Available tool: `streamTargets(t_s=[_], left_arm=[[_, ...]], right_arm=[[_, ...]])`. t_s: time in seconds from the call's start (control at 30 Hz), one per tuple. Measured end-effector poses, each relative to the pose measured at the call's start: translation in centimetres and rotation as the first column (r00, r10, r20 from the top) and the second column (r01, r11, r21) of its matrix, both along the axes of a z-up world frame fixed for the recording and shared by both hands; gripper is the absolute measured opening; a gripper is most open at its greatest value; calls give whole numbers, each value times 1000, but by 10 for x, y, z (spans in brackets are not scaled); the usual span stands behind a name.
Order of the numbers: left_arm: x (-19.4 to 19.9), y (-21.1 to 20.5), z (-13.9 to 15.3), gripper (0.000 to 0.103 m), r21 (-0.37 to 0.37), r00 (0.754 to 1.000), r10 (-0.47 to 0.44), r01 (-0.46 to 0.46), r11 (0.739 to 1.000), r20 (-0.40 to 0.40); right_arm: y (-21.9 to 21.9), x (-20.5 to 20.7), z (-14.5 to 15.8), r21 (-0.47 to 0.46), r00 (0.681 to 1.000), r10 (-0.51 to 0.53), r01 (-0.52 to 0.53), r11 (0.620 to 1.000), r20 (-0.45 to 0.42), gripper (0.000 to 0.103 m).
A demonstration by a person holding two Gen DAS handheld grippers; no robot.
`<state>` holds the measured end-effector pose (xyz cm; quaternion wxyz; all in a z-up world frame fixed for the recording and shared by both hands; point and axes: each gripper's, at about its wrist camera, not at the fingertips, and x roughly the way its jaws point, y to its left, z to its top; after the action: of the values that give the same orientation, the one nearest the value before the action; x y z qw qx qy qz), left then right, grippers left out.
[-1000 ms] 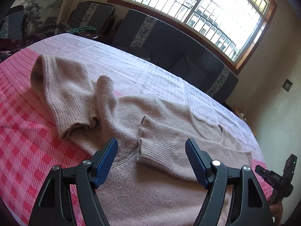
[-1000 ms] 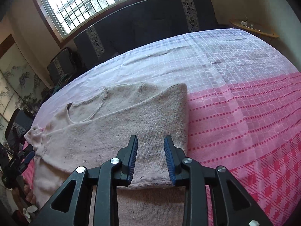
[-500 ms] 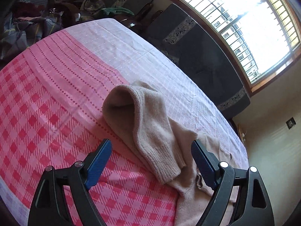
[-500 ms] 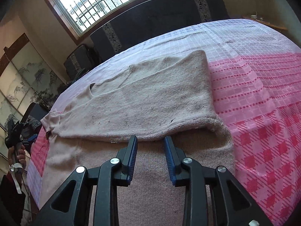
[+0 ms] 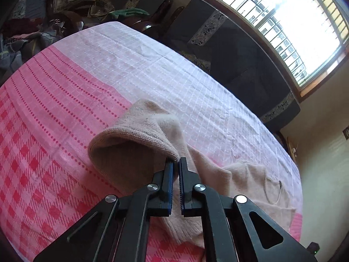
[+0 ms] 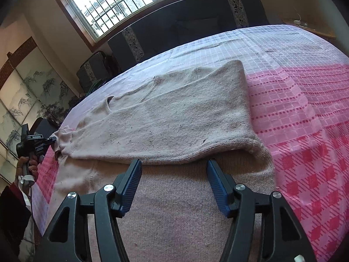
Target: Fold small clothes
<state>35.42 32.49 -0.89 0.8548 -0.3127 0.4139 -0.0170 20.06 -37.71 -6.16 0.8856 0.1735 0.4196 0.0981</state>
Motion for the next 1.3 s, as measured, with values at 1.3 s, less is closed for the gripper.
streamTargets(t_s=[1.3], left_arm=[[-51, -344, 4, 4, -429, 914, -359, 405, 807, 189]], right_arm=[[9, 16, -67, 955, 958, 22, 282, 97, -285, 101]])
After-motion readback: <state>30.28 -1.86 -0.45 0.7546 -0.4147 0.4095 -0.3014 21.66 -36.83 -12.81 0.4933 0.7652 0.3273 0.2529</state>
